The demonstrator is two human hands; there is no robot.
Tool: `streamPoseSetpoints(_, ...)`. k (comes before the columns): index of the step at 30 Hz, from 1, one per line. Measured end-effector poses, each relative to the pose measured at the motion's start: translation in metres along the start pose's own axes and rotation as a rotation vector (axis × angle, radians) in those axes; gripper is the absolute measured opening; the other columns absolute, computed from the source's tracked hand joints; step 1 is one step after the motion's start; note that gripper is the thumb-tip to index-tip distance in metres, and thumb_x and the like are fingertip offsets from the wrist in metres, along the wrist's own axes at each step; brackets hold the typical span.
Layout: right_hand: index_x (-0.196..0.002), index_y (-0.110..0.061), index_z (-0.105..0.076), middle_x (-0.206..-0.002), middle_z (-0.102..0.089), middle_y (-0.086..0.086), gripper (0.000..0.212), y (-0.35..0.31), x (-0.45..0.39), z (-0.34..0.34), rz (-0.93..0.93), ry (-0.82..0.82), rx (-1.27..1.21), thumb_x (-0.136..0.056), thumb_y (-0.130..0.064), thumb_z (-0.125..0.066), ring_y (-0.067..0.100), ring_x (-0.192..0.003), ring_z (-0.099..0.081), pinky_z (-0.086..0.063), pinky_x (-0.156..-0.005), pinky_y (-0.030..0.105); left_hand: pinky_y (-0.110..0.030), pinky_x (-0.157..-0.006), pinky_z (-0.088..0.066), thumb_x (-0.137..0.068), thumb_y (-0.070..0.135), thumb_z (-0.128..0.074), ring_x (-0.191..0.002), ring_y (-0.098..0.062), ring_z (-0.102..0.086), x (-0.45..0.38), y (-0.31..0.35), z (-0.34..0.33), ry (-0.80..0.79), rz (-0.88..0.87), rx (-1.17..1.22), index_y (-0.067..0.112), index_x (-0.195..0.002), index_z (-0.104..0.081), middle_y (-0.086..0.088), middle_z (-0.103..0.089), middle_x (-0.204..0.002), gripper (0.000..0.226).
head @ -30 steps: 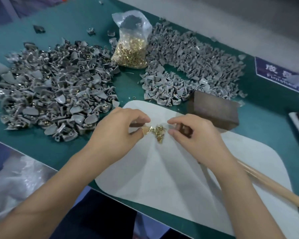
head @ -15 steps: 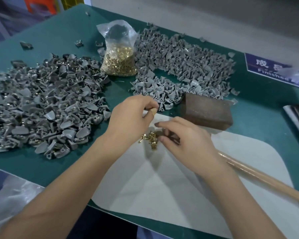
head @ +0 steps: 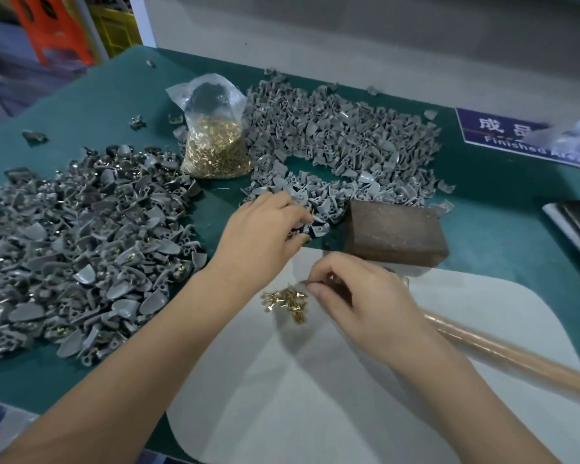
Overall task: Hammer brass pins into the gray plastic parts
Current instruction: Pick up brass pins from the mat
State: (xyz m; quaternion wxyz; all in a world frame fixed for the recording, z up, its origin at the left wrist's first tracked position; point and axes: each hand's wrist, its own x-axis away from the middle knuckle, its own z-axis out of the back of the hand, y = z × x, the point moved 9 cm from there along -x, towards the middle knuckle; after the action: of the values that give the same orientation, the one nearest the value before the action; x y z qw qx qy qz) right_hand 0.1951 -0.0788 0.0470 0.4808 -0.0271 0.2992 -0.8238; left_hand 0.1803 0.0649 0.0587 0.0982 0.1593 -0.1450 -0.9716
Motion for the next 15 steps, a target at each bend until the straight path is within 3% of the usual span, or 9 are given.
streamPoseSetpoints(2,-0.094,-0.033,-0.06,-0.092,-0.063,-0.018,0.006,0.002,-0.001,0.007,0.021,0.053,-0.143,-0.094,-0.028,-0.064,0.01,-0.08,-0.061,-0.052,-0.068,0.042,-0.038,-0.102,-0.044,-0.094,0.032,-0.068,-0.11,-0.017,-0.055,0.0,-0.001,-0.002,-0.013,0.0,0.001,0.028,-0.112,-0.071,0.008,-0.062,-0.106,0.019)
streamPoseSetpoints(5,-0.095,-0.02,-0.07,-0.091,-0.064,-0.011,0.017,0.005,-0.002,0.027,0.088,0.17,-0.207,-0.089,-0.004,-0.072,0.016,-0.08,-0.06,-0.048,-0.068,0.027,-0.037,-0.096,-0.046,-0.094,0.03,-0.068,-0.105,-0.017,-0.054,0.004,0.0,-0.001,-0.003,0.02,0.02,0.028,-0.104,-0.072,0.009,-0.061,-0.1,0.011)
streamPoseSetpoints(9,-0.099,-0.017,-0.074,-0.094,-0.065,-0.01,0.016,0.025,0.0,0.055,0.047,0.344,-0.205,-0.089,-0.004,-0.074,0.011,-0.084,-0.062,-0.045,-0.074,0.014,-0.032,-0.092,-0.047,-0.096,0.024,-0.063,-0.107,-0.013,-0.054,0.007,-0.001,0.001,0.0,0.032,0.025,0.029,-0.105,-0.071,0.013,-0.062,-0.104,0.014)
streamPoseSetpoints(11,-0.099,-0.018,-0.074,-0.095,-0.065,-0.011,0.016,0.038,0.003,0.065,-0.003,0.4,-0.198,-0.09,-0.005,-0.074,0.01,-0.087,-0.063,-0.044,-0.076,0.014,-0.032,-0.091,-0.049,-0.096,0.024,-0.06,-0.108,-0.009,-0.054,0.008,0.001,0.001,-0.019,0.017,0.076,0.032,-0.111,-0.07,0.016,-0.063,-0.107,0.019)
streamPoseSetpoints(15,-0.099,-0.021,-0.075,-0.095,-0.066,-0.011,0.016,0.055,0.009,0.08,-0.082,0.455,-0.219,-0.091,-0.008,-0.074,0.014,-0.088,-0.063,-0.047,-0.077,0.018,-0.028,-0.081,-0.05,-0.093,0.047,-0.063,-0.103,-0.001,-0.054,0.013,0.017,-0.007,-0.131,-0.048,0.132,0.04,-0.121,-0.065,0.022,-0.06,-0.107,0.029)
